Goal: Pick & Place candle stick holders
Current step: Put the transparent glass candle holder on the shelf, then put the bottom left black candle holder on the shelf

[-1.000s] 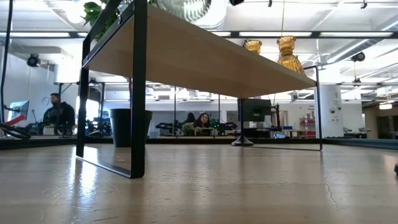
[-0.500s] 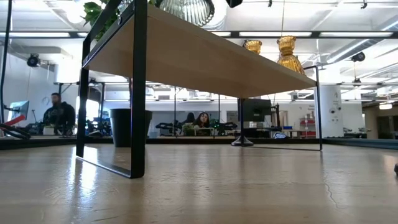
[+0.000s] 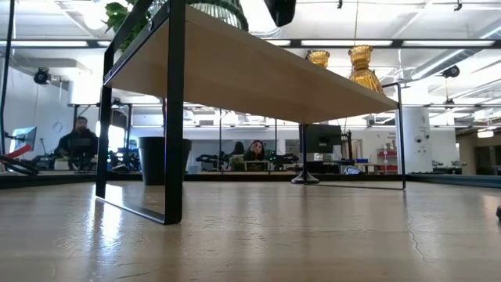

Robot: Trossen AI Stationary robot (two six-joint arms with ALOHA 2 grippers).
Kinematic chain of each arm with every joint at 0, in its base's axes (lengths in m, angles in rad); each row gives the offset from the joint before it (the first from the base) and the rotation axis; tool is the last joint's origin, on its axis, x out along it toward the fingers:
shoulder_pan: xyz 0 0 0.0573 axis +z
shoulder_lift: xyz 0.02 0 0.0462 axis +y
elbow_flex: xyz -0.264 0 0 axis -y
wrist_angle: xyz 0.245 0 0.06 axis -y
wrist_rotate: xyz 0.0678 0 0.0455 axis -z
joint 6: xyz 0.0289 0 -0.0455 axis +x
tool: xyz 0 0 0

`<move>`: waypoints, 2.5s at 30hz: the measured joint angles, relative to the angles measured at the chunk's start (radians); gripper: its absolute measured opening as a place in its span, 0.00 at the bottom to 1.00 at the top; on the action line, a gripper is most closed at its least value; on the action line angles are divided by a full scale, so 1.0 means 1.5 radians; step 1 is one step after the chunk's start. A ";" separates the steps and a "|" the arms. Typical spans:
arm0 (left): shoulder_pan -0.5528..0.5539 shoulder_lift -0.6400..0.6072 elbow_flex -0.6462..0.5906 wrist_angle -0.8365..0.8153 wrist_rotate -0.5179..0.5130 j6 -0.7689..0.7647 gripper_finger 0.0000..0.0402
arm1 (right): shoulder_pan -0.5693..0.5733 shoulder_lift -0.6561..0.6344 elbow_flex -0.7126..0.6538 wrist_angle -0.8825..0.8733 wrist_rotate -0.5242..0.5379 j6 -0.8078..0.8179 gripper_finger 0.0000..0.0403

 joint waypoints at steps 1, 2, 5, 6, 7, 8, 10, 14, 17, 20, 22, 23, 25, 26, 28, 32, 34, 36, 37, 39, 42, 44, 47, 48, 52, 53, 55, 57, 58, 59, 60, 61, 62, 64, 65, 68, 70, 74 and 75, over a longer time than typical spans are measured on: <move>0.000 -0.002 0.000 -0.001 0.002 0.000 0.01 | 0.000 0.003 0.000 0.001 0.001 0.000 0.32; 0.000 -0.003 0.000 -0.001 0.006 0.000 0.01 | 0.000 0.004 0.001 0.002 0.002 -0.001 0.32; 0.000 -0.006 0.000 -0.001 0.014 0.001 0.01 | -0.001 0.004 0.001 -0.001 0.006 -0.005 0.32; 0.000 -0.006 0.000 -0.001 0.014 0.003 0.01 | -0.001 0.004 0.001 0.000 0.006 -0.005 0.32; 0.000 -0.006 0.000 -0.001 0.014 0.005 0.01 | -0.002 0.004 0.001 0.000 0.006 -0.005 0.32; 0.000 -0.006 0.000 -0.001 0.014 0.007 0.01 | -0.002 0.004 0.001 -0.002 0.007 -0.005 0.32; 0.000 -0.006 0.000 -0.001 0.014 0.011 0.01 | -0.004 0.007 0.001 -0.001 0.008 -0.009 0.32; 0.000 -0.007 0.000 -0.003 0.014 0.011 0.01 | -0.008 0.014 0.001 0.005 0.009 -0.009 0.32; 0.000 -0.007 0.000 -0.004 0.015 0.011 0.01 | -0.008 0.015 0.002 0.004 0.010 -0.010 0.32; 0.000 -0.008 0.000 -0.004 0.015 0.011 0.01 | -0.009 0.015 0.002 -0.001 0.010 -0.008 0.32; 0.000 -0.009 0.000 -0.004 0.015 0.011 0.01 | -0.009 0.015 0.002 -0.001 0.009 -0.006 0.32; 0.000 -0.009 0.000 -0.004 0.015 0.011 0.01 | -0.009 0.015 0.002 -0.001 0.009 -0.006 0.32; 0.000 -0.009 0.000 -0.004 0.015 0.011 0.01 | -0.009 0.015 0.002 -0.002 0.009 -0.006 0.32; 0.000 -0.009 0.000 -0.004 0.015 0.012 0.01 | -0.009 0.015 0.002 -0.003 0.009 -0.006 0.32; 0.000 -0.009 0.000 -0.004 0.015 0.012 0.01 | -0.010 0.015 0.002 -0.004 0.008 -0.003 0.34; 0.000 -0.009 0.000 -0.004 0.015 0.012 0.01 | -0.012 0.019 -0.001 -0.014 0.008 0.006 0.40; 0.000 -0.010 0.000 -0.004 0.015 0.012 0.01 | -0.014 0.019 -0.001 -0.020 0.004 0.007 0.42; 0.000 -0.010 0.000 -0.004 0.015 0.012 0.01 | -0.016 0.018 -0.001 -0.020 0.004 0.007 0.42; 0.000 -0.011 0.000 -0.004 0.015 0.012 0.01 | -0.016 0.018 -0.001 -0.019 0.004 0.007 0.42; 0.000 -0.012 0.000 -0.004 0.015 0.013 0.01 | -0.016 0.018 0.000 -0.021 0.004 0.007 0.41; 0.000 -0.013 0.000 -0.004 0.015 0.013 0.01 | -0.016 0.018 0.004 -0.023 0.003 0.002 0.41; 0.000 -0.013 0.000 -0.004 0.015 0.013 0.01 | -0.016 0.018 0.005 -0.024 0.003 -0.005 0.41; 0.000 -0.013 0.000 -0.004 0.015 0.013 0.01 | -0.018 0.018 0.006 -0.024 0.003 -0.013 0.44; 0.000 -0.013 0.000 -0.004 0.015 0.013 0.01 | -0.018 0.018 0.006 -0.024 0.003 -0.013 0.45; 0.000 -0.013 0.000 -0.006 0.015 0.014 0.01 | -0.018 0.018 0.006 -0.023 0.004 -0.013 0.53; 0.000 -0.013 0.000 -0.006 0.015 0.014 0.01 | -0.018 0.018 0.006 -0.022 0.004 -0.013 0.55; 0.000 -0.013 0.000 -0.007 0.015 0.015 0.01 | -0.018 0.018 0.006 -0.021 0.005 -0.013 0.59; 0.000 -0.013 0.000 -0.007 0.015 0.015 0.01 | -0.018 0.018 0.006 -0.021 0.005 -0.014 0.62; 0.000 -0.013 0.000 -0.007 0.015 0.015 0.01 | -0.018 0.018 0.006 -0.021 0.005 -0.016 0.64; 0.000 -0.013 0.000 -0.008 0.015 0.015 0.01 | -0.018 0.018 0.006 -0.020 0.005 -0.018 0.66; 0.000 -0.013 0.000 -0.008 0.015 0.015 0.01 | -0.018 0.018 0.006 -0.020 0.005 -0.019 0.67; 0.000 -0.013 0.000 -0.008 0.015 0.015 0.01 | -0.018 0.016 0.006 -0.020 0.005 -0.024 0.68; 0.000 -0.013 0.000 -0.008 0.015 0.015 0.01 | -0.018 0.015 0.006 -0.021 0.005 -0.029 0.69; 0.000 -0.014 0.000 -0.008 0.015 0.015 0.01 | -0.018 0.010 0.007 -0.021 0.006 -0.033 0.70; 0.000 -0.014 0.000 -0.008 0.015 0.015 0.01 | -0.018 0.007 0.007 -0.021 0.006 -0.033 0.70; 0.000 -0.014 0.000 -0.008 0.015 0.015 0.01 | -0.017 0.002 0.007 -0.022 0.006 -0.033 0.69; 0.000 -0.014 0.000 -0.008 0.015 0.013 0.01 | -0.016 0.001 0.007 -0.023 0.006 -0.033 0.68; 0.000 -0.014 0.000 -0.008 0.015 0.013 0.01 | -0.016 -0.003 0.007 -0.027 0.006 -0.033 0.65; 0.000 -0.014 0.000 -0.008 0.015 0.013 0.01 | -0.015 -0.004 0.007 -0.028 0.006 -0.033 0.65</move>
